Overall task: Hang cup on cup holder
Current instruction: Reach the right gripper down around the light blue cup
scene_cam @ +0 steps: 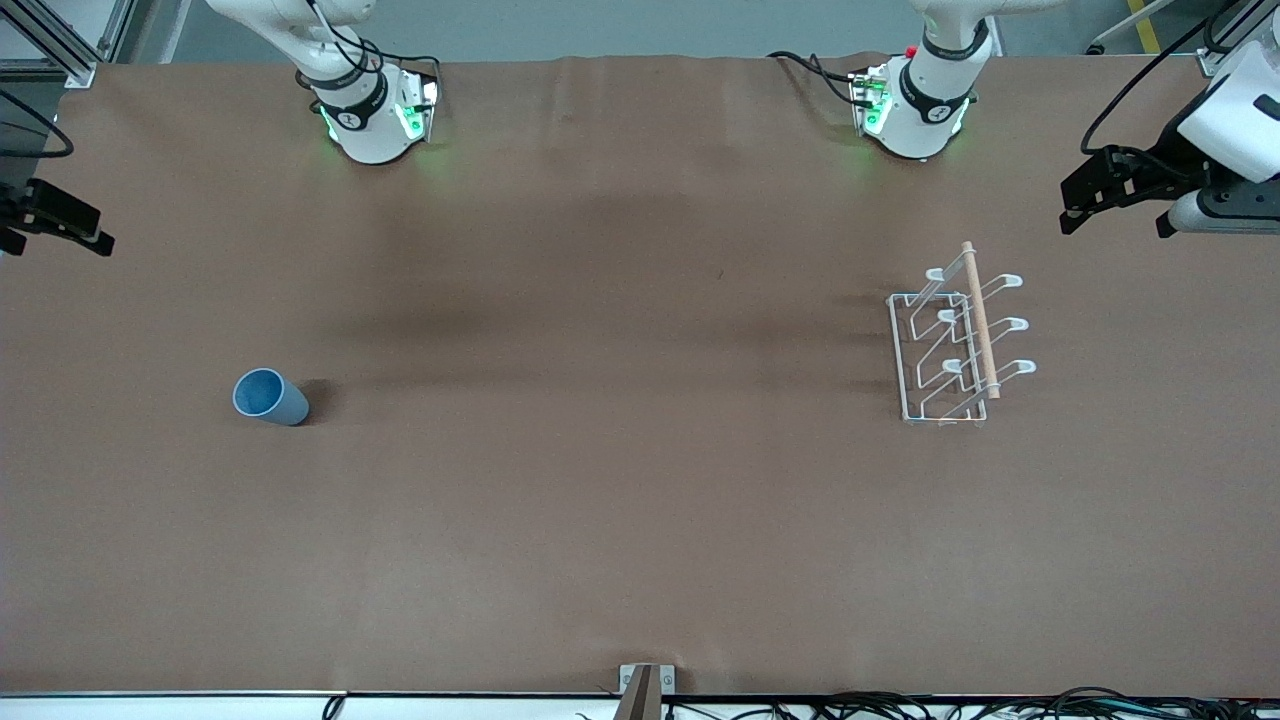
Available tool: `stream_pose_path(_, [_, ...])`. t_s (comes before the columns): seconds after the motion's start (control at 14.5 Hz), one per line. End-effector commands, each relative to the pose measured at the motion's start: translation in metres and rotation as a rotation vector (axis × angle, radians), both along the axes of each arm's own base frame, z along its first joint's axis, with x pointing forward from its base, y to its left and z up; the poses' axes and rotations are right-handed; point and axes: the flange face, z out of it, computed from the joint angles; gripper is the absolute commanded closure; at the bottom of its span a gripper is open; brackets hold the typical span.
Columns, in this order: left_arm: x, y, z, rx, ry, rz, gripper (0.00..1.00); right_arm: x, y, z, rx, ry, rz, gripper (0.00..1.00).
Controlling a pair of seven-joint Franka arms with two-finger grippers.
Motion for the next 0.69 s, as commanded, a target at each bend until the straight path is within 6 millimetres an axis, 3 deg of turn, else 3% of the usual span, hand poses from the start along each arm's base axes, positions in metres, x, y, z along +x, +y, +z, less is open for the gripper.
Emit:
stream_pose_path(0.0, [0.003, 0.001, 0.005, -0.012, 0.004, -0.016, 0.0, 0.008, -0.017, -0.033, 0.015, 0.012, -0.017, 0.03])
stream_pose_path(0.28, [0.003, 0.002, 0.005, -0.014, 0.004, -0.017, 0.0, 0.023, -0.046, -0.104, 0.024, 0.066, -0.067, 0.03])
stream_pose_path(0.62, [0.003, 0.001, 0.005, -0.011, 0.004, -0.008, 0.0, 0.027, -0.056, -0.216, 0.016, 0.038, -0.088, 0.03])
